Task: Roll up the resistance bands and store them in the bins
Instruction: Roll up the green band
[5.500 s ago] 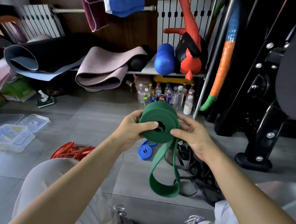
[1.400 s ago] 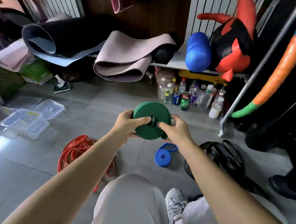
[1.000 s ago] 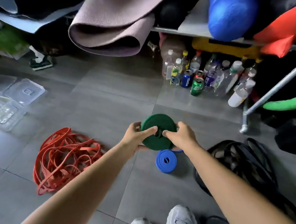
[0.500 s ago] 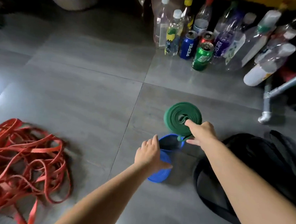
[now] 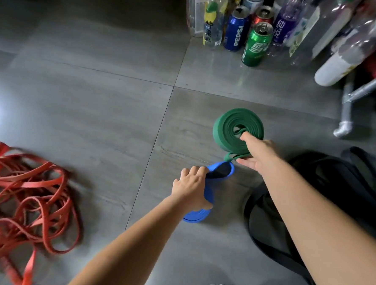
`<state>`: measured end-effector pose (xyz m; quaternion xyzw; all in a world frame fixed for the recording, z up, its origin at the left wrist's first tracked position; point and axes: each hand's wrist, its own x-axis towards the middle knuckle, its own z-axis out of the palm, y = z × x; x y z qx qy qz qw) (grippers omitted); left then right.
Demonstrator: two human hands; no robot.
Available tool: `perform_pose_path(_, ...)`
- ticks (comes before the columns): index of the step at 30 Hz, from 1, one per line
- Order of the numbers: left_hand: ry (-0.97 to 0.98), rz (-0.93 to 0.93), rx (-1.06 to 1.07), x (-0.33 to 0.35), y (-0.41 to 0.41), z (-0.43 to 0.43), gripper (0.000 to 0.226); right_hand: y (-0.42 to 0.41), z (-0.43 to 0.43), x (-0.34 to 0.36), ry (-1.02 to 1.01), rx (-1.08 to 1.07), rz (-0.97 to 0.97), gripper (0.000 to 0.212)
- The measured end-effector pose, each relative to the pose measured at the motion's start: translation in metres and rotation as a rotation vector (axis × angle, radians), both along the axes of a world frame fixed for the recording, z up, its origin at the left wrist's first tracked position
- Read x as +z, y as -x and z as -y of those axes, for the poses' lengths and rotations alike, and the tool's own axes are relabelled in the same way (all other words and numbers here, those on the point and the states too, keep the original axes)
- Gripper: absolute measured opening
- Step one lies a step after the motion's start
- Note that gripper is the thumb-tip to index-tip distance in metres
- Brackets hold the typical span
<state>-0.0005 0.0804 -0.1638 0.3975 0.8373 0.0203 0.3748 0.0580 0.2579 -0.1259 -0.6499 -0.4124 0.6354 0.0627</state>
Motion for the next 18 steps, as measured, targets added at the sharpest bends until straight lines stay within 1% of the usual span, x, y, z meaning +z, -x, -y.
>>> perform_pose_path(3, 0.036, 0.005, 0.0, -0.005, 0.003, -0.002, 0.105, 0.0, -0.006, 0.001, 0.003, -0.036, -0.017, 0.022)
perform_pose_path(5, 0.054, 0.02, -0.009, -0.008, 0.005, -0.002, 0.105, -0.002, -0.005, -0.001, 0.019, -0.051, -0.02, 0.02)
perform_pose_path(11, -0.006, 0.004, -0.013, -0.015, 0.001, 0.001, 0.091, -0.005, 0.005, -0.009, 0.012, -0.034, -0.005, 0.02)
perform_pose_path(15, -0.033, -0.006, -0.053, -0.016, -0.001, 0.003, 0.071, -0.001, 0.018, -0.012, 0.088, -0.037, -0.014, 0.019)
perform_pose_path(18, -0.066, -0.023, -0.04, -0.016, -0.006, 0.007, 0.071, 0.001, 0.035, -0.018, 0.135, -0.057, -0.002, 0.027)
